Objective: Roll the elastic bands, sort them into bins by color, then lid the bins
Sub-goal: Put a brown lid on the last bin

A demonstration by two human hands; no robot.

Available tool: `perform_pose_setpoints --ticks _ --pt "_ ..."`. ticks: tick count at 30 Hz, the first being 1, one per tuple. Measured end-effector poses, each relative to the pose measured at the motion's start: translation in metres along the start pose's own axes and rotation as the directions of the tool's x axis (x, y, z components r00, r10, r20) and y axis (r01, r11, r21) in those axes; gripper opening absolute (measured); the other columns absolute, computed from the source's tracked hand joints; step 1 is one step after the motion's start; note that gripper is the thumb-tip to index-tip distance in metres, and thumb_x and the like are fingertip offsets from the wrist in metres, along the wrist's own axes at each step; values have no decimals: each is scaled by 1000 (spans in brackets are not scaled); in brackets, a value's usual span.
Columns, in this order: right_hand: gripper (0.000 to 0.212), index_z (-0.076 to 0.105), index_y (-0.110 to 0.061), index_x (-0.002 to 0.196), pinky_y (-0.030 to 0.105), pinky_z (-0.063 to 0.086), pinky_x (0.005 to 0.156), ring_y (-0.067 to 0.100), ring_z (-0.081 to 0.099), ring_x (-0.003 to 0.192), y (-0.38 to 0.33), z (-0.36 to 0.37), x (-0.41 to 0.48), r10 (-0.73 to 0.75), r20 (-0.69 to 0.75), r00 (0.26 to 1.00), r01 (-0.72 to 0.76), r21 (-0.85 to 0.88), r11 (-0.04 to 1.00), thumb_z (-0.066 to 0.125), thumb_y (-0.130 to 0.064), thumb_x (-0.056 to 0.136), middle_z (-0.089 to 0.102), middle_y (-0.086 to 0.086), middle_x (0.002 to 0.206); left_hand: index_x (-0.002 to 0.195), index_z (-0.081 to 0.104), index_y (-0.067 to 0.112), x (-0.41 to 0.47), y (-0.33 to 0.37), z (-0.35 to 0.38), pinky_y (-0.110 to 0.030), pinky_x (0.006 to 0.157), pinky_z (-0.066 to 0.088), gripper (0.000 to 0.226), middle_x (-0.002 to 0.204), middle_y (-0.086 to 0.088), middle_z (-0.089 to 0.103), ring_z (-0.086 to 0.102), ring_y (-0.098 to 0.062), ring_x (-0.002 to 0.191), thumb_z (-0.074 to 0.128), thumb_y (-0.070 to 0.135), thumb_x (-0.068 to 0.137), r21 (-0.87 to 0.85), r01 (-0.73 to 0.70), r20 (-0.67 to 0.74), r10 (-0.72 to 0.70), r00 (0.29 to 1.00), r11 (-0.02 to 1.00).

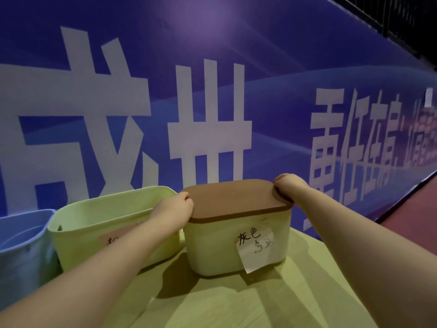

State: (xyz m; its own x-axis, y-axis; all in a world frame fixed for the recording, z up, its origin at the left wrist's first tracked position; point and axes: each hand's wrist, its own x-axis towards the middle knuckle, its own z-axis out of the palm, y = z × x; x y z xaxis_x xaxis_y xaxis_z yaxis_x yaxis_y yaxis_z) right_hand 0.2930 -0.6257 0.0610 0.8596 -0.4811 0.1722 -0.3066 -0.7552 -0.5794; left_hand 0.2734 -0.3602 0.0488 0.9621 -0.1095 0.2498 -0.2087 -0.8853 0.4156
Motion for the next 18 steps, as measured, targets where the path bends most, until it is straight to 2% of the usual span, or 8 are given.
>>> perform_pose_setpoints --ticks 4,7,11,14,16,18 --pt "41 51 -18 131 37 43 102 26 50 119 1 4 -4 -94 50 994 89 81 993 36 -3 96 49 9 133 133 41 19 1 0 4 -28 61 46 39 99 -4 52 49 -15 69 21 26 100 67 -16 -7 16 1000 998" --pt "44 48 -20 135 34 40 104 25 47 123 1 4 -6 -151 90 984 154 -28 988 33 -3 97 47 7 137 127 45 20 7 -3 6 -25 63 42 37 105 -3 56 51 -15 82 22 25 98 157 -41 -28 46 999 987" --pt "40 53 -16 130 32 42 99 25 51 118 -4 2 -10 -193 88 977 203 -139 969 34 -5 96 54 7 130 109 50 20 13 1 0 -30 69 47 28 99 -3 49 53 -18 82 28 25 94 308 -55 -15 63 998 950" --pt "34 60 -12 121 33 46 96 25 56 111 -6 4 -7 -183 93 979 200 -229 953 39 -9 94 60 8 122 95 51 15 17 9 -2 -25 62 41 22 90 -3 46 52 -16 77 32 26 93 334 -91 0 97 995 938" --pt "31 64 -11 115 34 49 92 24 59 104 -6 6 -4 -169 76 983 183 -271 945 43 -13 92 64 8 115 93 51 13 21 15 0 -23 61 40 26 81 -2 50 53 -16 77 32 30 95 367 -117 0 126 992 923" --pt "29 66 -12 109 33 50 87 23 61 97 -6 7 -1 -171 56 984 180 -284 942 45 -17 91 66 7 108 99 49 12 24 17 3 -27 68 43 30 83 -3 52 53 -19 85 30 35 96 380 -121 -14 137 991 917"
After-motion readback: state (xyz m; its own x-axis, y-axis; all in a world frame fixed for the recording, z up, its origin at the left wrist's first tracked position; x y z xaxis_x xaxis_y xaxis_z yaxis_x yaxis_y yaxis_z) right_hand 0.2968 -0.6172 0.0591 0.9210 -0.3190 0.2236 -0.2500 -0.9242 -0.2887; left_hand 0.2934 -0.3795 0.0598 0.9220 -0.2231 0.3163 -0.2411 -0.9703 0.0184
